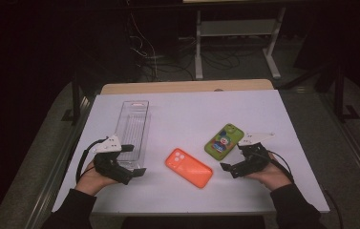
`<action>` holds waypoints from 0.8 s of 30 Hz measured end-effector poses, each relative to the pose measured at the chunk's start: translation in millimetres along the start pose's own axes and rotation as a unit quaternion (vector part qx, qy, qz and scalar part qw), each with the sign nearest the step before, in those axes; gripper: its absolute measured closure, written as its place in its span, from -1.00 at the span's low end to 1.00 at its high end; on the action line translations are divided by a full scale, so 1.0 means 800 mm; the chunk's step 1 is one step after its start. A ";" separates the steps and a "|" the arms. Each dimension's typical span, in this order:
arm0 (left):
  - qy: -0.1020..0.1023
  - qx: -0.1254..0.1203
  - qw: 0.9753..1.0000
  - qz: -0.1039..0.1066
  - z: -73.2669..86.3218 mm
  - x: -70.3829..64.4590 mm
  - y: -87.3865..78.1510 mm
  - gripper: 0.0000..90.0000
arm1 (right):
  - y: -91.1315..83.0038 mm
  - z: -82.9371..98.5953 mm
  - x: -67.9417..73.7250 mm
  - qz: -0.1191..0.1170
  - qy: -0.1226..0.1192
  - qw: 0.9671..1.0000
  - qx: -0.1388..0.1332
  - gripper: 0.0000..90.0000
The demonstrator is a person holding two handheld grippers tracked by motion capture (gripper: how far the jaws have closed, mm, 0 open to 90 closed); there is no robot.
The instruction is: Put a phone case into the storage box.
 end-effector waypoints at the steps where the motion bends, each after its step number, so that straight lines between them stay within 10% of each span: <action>1: -0.001 -0.001 1.000 0.000 0.000 0.000 0.000 -1.00 | -0.001 0.005 0.000 0.000 -0.004 1.000 0.001 -1.00; 24: -0.015 -0.003 1.000 0.003 0.000 0.001 -0.001 -1.00 | -0.023 0.003 0.012 -0.012 -0.007 1.000 0.005 -1.00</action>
Point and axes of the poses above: each handheld gripper's, and its own axes: y roughly forward along the jaws, z roughly out of its underside, x roughly to its left, the point moved 9 cm from there along y, roughly forward along the jaws, and after that the axes turned 9 degrees about y, right-handed, at the moved point
